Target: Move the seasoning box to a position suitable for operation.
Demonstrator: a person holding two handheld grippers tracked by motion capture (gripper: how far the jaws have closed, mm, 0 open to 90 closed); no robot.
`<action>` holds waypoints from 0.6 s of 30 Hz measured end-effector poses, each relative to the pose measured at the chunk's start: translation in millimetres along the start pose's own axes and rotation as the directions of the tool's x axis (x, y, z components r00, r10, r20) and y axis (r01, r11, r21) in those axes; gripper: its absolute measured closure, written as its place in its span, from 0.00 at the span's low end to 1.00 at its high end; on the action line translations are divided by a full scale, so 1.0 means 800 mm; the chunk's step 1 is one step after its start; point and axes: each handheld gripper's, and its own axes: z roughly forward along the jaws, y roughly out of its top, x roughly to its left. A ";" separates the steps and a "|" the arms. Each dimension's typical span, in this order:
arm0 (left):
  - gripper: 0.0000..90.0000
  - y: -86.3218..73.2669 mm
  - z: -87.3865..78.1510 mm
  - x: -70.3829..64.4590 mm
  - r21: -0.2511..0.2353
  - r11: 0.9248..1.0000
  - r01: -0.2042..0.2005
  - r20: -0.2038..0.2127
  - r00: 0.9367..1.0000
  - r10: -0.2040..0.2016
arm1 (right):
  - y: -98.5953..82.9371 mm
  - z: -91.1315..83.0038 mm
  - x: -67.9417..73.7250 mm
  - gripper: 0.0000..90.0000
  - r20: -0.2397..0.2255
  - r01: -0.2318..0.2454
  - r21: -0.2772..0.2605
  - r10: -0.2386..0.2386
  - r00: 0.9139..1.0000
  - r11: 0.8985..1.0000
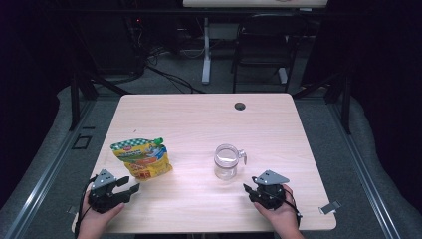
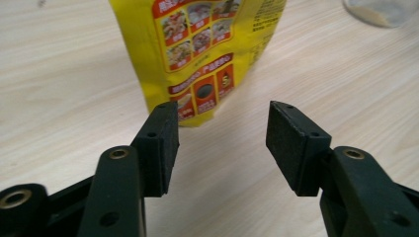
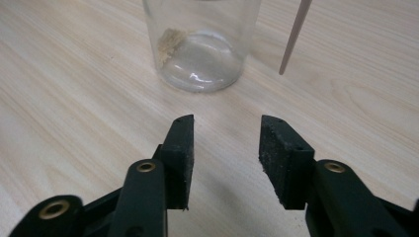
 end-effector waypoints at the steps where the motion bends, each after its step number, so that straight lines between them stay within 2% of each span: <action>1: 0.52 0.000 0.000 0.000 0.000 1.000 0.000 0.000 1.000 0.000 | 0.000 0.000 0.000 0.66 0.000 0.000 0.000 0.000 1.000 1.000; 4: 0.53 0.000 0.000 0.000 -0.011 1.000 0.028 0.016 0.999 -0.028 | 0.000 -0.004 0.002 0.67 0.006 0.013 0.000 -0.013 1.000 1.000; 5: 0.53 -0.001 0.001 0.000 -0.034 0.998 0.050 0.018 0.999 -0.049 | 0.000 -0.008 0.004 0.67 0.011 0.003 -0.007 -0.003 1.000 1.000; 6: 0.53 -0.001 0.001 0.000 -0.030 0.998 0.053 0.019 0.998 -0.053 | 0.001 -0.010 0.004 0.67 0.018 0.002 -0.008 -0.002 1.000 1.000; 10: 0.53 -0.002 -0.004 0.000 -0.018 0.999 0.040 0.021 0.999 -0.040 | 0.006 -0.011 0.000 0.67 0.031 0.007 -0.015 -0.007 0.999 1.000; 13: 0.53 -0.001 -0.005 -0.001 -0.043 0.998 0.053 0.020 0.998 -0.053 | 0.017 -0.005 -0.009 0.67 0.045 -0.006 0.005 0.006 0.999 1.000; 15: 0.53 -0.001 -0.006 -0.001 -0.044 0.998 0.050 0.023 0.999 -0.049 | 0.020 -0.004 -0.011 0.68 0.043 -0.008 0.006 0.007 0.999 1.000; 16: 0.54 -0.001 -0.006 -0.002 -0.041 0.999 0.035 0.020 0.999 -0.034 | 0.026 -0.001 -0.014 0.68 0.040 -0.011 -0.003 0.011 0.999 1.000; 18: 0.54 -0.001 -0.004 -0.001 -0.043 0.998 0.039 0.020 0.999 -0.038 | 0.031 0.004 -0.018 0.68 0.048 -0.002 0.003 0.002 0.999 1.000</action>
